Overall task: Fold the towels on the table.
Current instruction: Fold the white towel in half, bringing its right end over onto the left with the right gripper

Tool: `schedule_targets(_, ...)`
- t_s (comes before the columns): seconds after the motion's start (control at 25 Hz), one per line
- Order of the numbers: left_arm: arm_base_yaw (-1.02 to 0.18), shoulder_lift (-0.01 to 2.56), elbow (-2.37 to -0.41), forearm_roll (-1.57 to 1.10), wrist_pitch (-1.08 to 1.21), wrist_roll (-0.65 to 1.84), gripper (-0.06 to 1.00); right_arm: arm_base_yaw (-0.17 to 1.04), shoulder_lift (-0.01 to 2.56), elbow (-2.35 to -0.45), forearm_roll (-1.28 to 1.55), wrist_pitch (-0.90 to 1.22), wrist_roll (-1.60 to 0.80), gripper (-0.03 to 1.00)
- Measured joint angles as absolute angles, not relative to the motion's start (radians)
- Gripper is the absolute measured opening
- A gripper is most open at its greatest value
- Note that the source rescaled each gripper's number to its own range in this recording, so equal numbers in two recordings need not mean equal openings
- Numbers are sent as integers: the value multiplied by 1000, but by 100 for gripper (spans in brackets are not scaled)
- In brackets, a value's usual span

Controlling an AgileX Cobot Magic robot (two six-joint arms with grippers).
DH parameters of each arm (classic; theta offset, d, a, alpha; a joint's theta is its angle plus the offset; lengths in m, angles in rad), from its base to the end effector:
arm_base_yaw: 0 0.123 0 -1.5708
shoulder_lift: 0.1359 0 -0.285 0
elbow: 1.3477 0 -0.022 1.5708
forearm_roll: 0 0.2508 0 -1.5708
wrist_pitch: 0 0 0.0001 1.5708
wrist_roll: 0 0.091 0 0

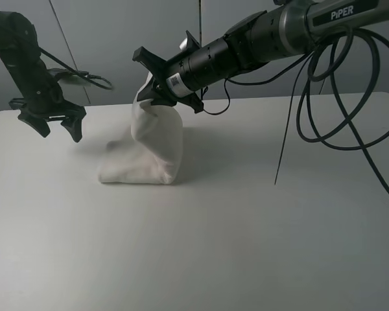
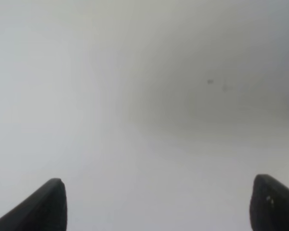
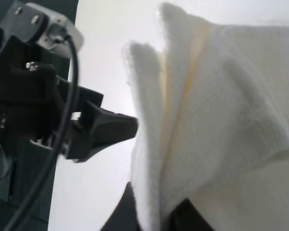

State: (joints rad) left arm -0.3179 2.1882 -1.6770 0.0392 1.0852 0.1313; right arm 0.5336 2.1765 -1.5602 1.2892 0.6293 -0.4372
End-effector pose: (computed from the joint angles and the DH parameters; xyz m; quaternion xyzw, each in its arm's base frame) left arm 0.4172 -0.1339 0.1570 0.2310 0.9723 0.0147 0.0323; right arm 0.3837 0.2865 0.1756 -0.0085 0.8801 0.4530 0.1420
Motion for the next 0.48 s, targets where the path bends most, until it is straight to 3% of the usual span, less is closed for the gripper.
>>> schedule_targets(0.2, -289, 2103, -1677, -8, 1186, 179, 98, 534, 2177, -1560, 1289, 596, -442, 0)
schedule_targets(0.28, -289, 2063, -1677, -15, 1191, 186, 97, 534, 2177, -1560, 1291, 582, -450, 6)
schedule_targets(0.36, -289, 2018, -1677, -18, 1203, 188, 97, 534, 2177, -1560, 1304, 570, -474, 26)
schedule_targets(0.48, -289, 1955, -1679, -18, 1208, 202, 97, 534, 2177, -1560, 1392, 564, -539, 75)
